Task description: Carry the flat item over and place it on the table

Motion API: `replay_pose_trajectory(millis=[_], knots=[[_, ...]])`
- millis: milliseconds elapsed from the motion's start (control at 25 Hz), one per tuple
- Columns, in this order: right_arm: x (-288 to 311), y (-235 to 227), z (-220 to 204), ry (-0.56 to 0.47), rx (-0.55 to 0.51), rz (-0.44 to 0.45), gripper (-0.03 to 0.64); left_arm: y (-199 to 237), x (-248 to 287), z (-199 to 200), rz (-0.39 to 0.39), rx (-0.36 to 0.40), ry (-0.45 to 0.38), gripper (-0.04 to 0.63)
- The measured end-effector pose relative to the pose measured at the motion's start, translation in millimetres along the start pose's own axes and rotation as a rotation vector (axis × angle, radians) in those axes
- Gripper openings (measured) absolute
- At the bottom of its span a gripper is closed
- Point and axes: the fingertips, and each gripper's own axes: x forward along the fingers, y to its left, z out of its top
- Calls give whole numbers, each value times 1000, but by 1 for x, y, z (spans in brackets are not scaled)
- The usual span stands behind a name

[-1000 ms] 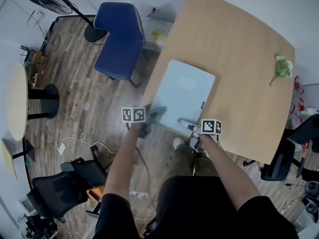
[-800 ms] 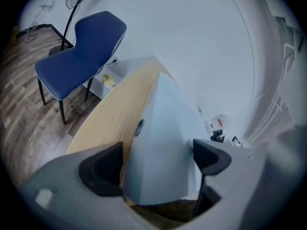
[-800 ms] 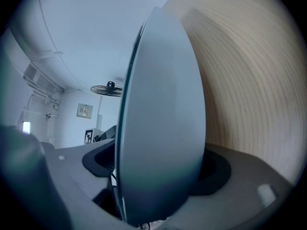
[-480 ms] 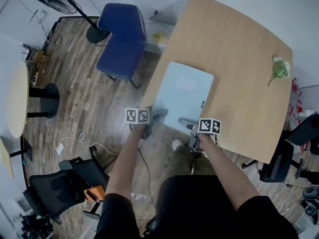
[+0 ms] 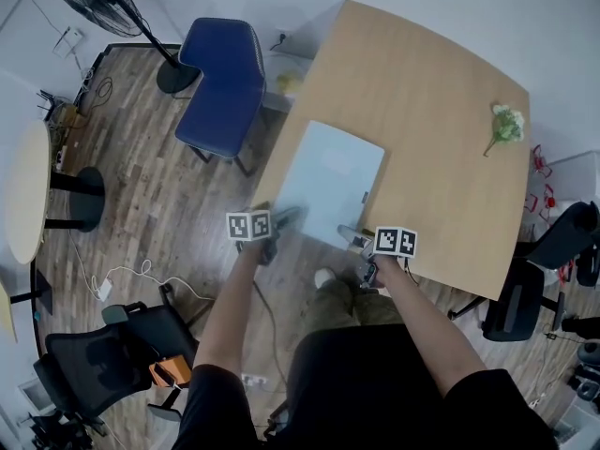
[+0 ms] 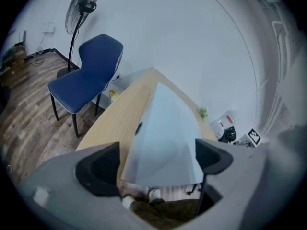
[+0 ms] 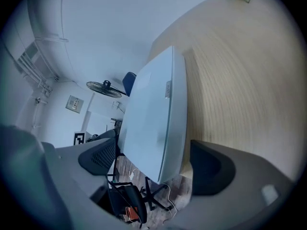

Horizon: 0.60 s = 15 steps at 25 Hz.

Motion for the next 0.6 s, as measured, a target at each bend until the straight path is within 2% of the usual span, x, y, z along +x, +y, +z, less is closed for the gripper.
replay_pose_trajectory(millis=[200, 400, 520, 600], knots=[[-67, 19, 2, -64, -127, 40, 476, -51, -43, 13, -22, 27, -144, 489], [-154, 26, 1, -154, -253, 59, 465, -142, -83, 14, -95, 139, -247, 488], [-203, 34, 4, -226, -344, 82, 451, -192, -105, 23, -105, 168, -354, 483], [-240, 42, 8, -309, -423, 79, 415, -225, -113, 22, -98, 225, -401, 475]])
